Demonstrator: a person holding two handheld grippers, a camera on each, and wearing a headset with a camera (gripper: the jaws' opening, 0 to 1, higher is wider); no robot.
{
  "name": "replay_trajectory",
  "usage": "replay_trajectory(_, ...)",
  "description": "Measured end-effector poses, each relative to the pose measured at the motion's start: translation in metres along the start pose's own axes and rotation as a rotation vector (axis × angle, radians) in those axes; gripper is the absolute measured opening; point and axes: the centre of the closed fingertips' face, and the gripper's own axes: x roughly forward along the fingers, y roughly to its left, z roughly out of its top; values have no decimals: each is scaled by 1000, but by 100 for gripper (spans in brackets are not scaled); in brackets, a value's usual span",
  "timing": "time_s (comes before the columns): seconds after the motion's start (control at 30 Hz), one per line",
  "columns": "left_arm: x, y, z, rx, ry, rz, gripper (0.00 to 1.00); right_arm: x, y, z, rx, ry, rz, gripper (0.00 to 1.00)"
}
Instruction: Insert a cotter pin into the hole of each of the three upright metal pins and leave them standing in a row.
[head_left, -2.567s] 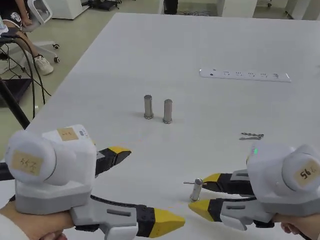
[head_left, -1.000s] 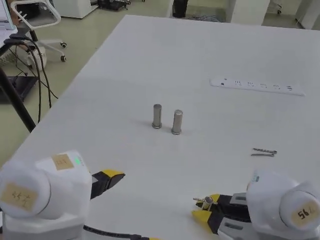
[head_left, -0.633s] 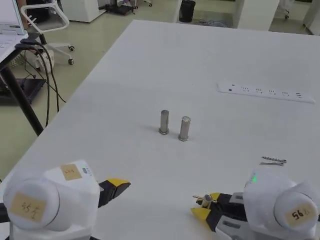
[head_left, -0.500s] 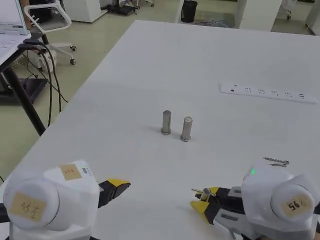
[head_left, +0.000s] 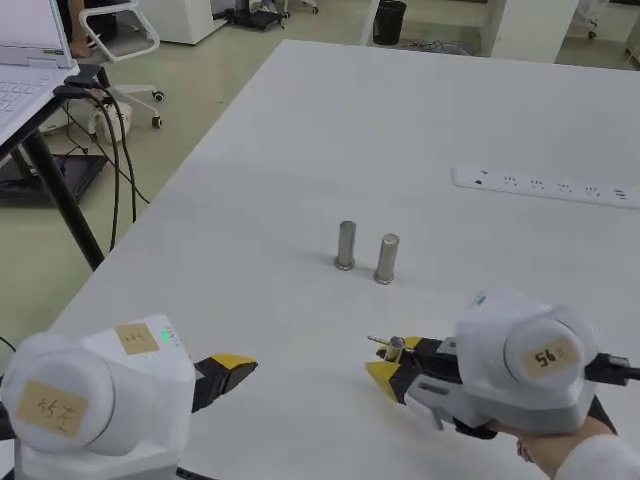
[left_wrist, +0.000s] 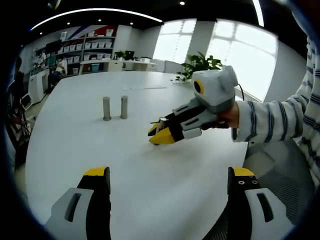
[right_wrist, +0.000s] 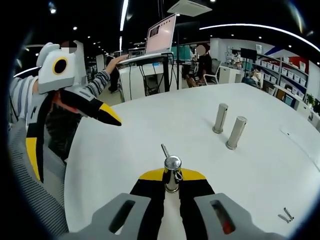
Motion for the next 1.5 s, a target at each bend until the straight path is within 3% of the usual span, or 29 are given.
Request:
replay_trajectory(0.47, -2, 2, -2, -5, 4, -4, 96, 16, 4, 0, 16, 1, 2, 4)
replay_trajectory(1.5, -4, 0, -7, -3, 18, -7, 95, 21, 5, -4, -24, 8, -32, 5)
